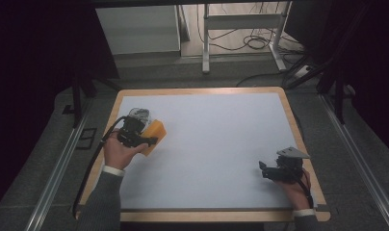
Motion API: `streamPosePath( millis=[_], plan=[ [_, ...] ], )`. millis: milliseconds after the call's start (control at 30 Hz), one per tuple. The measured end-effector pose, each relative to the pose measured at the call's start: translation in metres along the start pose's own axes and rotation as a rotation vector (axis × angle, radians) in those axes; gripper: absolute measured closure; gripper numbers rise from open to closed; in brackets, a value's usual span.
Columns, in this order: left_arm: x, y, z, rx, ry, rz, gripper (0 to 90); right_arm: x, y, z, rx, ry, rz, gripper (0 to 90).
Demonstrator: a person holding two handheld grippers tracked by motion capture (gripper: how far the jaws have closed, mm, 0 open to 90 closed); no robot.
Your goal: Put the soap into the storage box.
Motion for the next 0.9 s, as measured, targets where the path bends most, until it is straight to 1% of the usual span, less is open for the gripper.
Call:
streamPosePath(
  millis=[67,133,333,433,533,667,900],
  plan=[
    [0.0,0.003,-0.002,0.0,-0.01,-0.003,60.8,0.0,0.0,0.0,0.001,-0.001,0.0,6.0],
    [-0.001,0.006,-0.004,0.001,-0.015,0.003,60.8,0.0,0.0,0.001,0.005,-0.003,-0.002,6.0],
    [-0.002,0.011,-0.01,-0.006,-0.009,-0.001,60.8,0.0,0.0,0.001,0.005,-0.004,-0.003,6.0],
    [-0.003,0.012,-0.013,-0.014,-0.005,0.0,60.8,0.0,0.0,0.001,0.006,-0.005,-0.002,6.0],
    [-0.003,0.014,-0.017,-0.027,-0.016,0.001,60.8,0.0,0.0,0.001,0.006,-0.004,-0.002,6.0],
    [-0.003,0.017,-0.024,-0.035,-0.001,-0.002,60.8,0.0,0.0,0.001,0.004,-0.002,-0.005,6.0],
    [-0.001,0.02,-0.03,-0.053,-0.001,-0.003,60.8,0.0,0.0,0.001,0.003,-0.01,-0.001,6.0]
  ],
)
Point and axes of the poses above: each handheld gripper's, and its own axes: x roughly forward along the jaws, y roughly out of its top, z roughly to its right, the point moved 3 cm from there along x, roughly forward along the jaws, and after that the axes turned 3 degrees about y, right-handed, at the moved point
